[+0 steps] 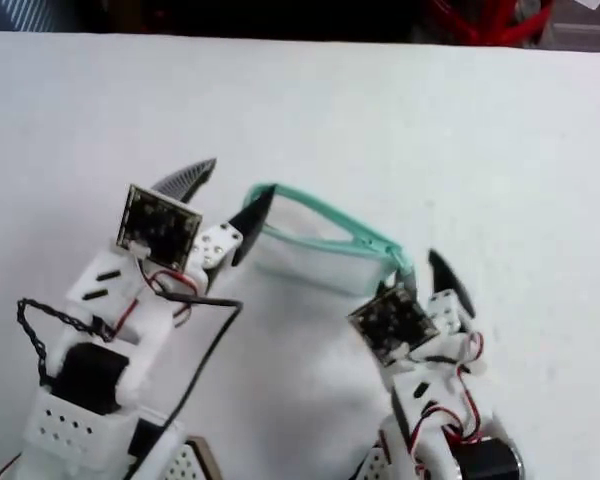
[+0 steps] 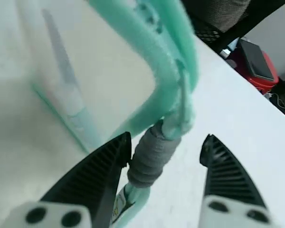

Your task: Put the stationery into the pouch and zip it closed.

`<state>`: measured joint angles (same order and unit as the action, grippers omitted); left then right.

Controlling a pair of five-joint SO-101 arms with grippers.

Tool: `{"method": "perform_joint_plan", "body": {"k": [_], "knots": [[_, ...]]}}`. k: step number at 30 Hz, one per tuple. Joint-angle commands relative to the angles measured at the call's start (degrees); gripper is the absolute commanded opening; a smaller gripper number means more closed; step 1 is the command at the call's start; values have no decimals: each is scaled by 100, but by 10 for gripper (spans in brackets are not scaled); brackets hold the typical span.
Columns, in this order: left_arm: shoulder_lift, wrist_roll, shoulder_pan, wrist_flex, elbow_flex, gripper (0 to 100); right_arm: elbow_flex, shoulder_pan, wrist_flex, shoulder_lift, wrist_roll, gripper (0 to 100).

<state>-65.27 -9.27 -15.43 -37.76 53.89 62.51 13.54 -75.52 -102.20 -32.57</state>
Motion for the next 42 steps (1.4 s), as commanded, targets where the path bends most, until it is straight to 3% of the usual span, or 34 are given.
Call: {"method": "perform_joint_plan", "body": {"k": [1, 6, 8, 13, 22, 29, 34, 42], "knots": [[233, 18, -145, -26, 149, 260, 26, -215, 286, -13, 53, 226], [233, 18, -145, -26, 141, 260, -229, -215, 673, -66, 9, 6], [233, 26, -145, -26, 141, 260, -545, -215, 690, -66, 53, 45], [233, 44, -154, 26, 132, 260, -1415, -75, 813, -13, 62, 19], [259, 62, -330, 141, 220, 260, -1459, 338, 1516, 48, 62, 19], [259, 62, -541, 167, 273, 260, -1503, 347, 2554, 1437, 571, 19], [242, 62, -523, 220, 220, 260, -2400, 374, 3011, 2466, 914, 19], [268, 53, -549, 299, 105, 260, -3182, 1912, 3178, 3600, 193, 26]]}}
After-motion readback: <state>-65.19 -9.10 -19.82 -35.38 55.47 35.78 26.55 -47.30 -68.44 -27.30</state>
